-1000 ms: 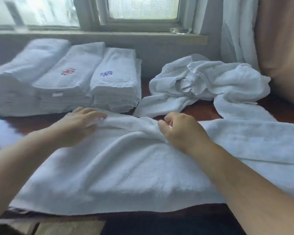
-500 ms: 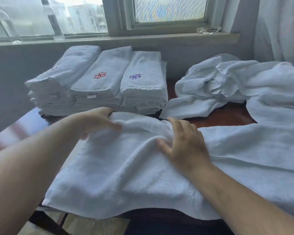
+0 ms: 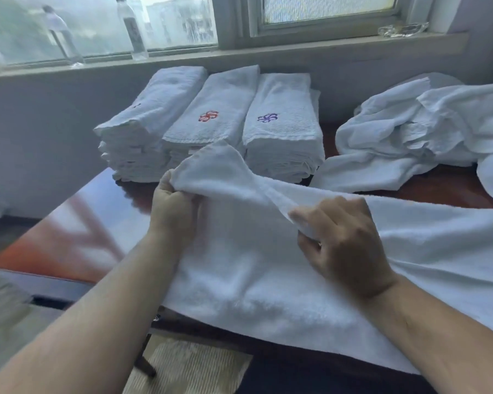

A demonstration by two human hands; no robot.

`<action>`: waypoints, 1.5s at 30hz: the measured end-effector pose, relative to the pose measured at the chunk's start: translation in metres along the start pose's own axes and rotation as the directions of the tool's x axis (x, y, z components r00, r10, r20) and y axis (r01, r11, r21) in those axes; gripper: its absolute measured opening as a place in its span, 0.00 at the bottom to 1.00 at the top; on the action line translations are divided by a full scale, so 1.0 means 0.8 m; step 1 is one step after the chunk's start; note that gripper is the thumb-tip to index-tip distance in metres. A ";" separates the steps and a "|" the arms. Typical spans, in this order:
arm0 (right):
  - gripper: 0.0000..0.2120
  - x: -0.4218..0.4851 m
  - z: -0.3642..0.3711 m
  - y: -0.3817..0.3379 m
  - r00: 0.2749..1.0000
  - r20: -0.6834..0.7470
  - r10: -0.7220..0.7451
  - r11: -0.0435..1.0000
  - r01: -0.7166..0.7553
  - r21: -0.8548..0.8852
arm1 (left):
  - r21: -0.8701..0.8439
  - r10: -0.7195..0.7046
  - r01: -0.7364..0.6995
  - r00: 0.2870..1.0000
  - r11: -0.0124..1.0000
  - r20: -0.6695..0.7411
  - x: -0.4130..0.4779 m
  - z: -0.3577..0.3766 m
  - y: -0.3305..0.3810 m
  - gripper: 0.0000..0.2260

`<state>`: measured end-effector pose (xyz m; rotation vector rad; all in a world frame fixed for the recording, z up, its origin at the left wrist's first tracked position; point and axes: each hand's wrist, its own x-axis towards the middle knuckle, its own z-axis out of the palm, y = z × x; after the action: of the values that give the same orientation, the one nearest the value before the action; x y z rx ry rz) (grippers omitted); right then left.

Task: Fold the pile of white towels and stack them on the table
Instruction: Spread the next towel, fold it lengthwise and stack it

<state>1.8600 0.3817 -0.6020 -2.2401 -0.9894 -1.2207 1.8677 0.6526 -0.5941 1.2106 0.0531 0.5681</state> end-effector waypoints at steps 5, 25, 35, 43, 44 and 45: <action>0.12 -0.002 -0.001 0.006 0.939 0.307 0.153 0.987 -0.160 -0.003 | 0.303 -0.243 0.248 0.968 0.920 -0.054 0.011 -0.031 0.010 0.16; 0.19 0.013 -0.007 -0.007 0.721 0.684 0.109 0.985 0.015 -0.172 | 0.911 -0.139 0.101 0.989 0.400 -0.049 0.029 -0.020 0.040 0.13; 0.16 0.013 -0.011 -0.009 0.666 0.697 0.265 0.952 -0.068 -0.297 | 0.597 -0.440 0.311 0.895 0.740 0.079 0.047 -0.024 0.031 0.09; 0.19 0.010 -0.002 -0.010 0.627 0.730 0.272 0.954 -0.073 -0.292 | 0.988 -0.135 0.090 0.988 0.124 -0.073 0.039 -0.031 0.010 0.11; 0.19 0.010 -0.003 -0.008 0.629 0.729 0.271 0.953 -0.071 -0.293 | 0.993 -0.151 0.062 0.987 0.098 -0.047 0.037 -0.029 0.009 0.15; 0.20 0.011 -0.003 -0.007 0.625 0.731 0.272 0.954 -0.075 -0.291 | 0.997 -0.146 0.041 0.989 0.072 -0.030 0.036 -0.028 0.009 0.18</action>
<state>1.8572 0.3872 -0.5933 -3.0537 -0.8675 -0.2359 1.8818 0.6865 -0.5890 2.6422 0.5618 0.2894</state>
